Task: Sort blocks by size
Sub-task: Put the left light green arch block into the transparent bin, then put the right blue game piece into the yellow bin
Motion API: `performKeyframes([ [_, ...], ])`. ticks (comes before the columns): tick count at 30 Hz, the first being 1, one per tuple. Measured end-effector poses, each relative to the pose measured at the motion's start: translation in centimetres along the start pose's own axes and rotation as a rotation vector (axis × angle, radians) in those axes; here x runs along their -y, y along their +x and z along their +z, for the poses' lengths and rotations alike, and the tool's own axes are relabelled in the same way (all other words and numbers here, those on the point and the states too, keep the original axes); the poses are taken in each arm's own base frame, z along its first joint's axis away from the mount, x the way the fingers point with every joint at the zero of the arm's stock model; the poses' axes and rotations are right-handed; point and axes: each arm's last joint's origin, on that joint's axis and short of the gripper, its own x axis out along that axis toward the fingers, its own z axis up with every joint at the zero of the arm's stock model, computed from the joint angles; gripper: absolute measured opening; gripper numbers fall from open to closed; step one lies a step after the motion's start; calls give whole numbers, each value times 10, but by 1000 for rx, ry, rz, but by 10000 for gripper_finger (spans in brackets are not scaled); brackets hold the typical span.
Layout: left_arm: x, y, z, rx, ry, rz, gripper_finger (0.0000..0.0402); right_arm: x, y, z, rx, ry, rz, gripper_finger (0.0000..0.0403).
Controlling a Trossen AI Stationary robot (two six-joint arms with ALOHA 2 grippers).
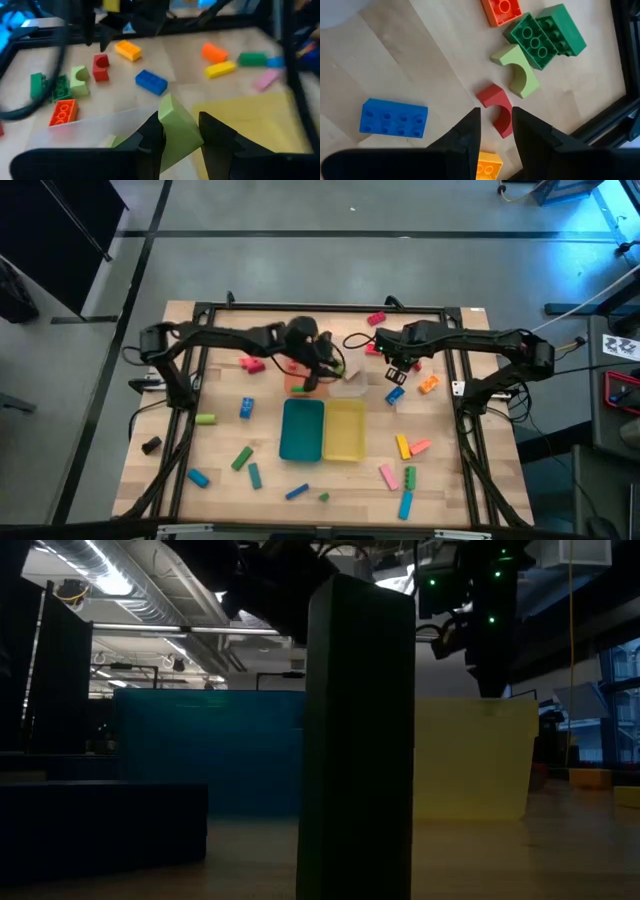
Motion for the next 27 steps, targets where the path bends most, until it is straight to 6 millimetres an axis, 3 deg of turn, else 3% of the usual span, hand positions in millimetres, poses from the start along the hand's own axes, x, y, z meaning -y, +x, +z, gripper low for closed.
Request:
performKeyframes([
  [9,6,32,-20,-134,255,198,89,-1,1,1,17,-5,3,111],
  [15,0,34,-21,-138,166,339,142,-1,1,6,65,-28,11,114],
  [21,1,33,-19,-131,136,340,199,-1,1,8,84,-26,0,167],
  [27,-1,18,-11,-123,86,352,208,-3,1,6,57,-33,52,219],
])
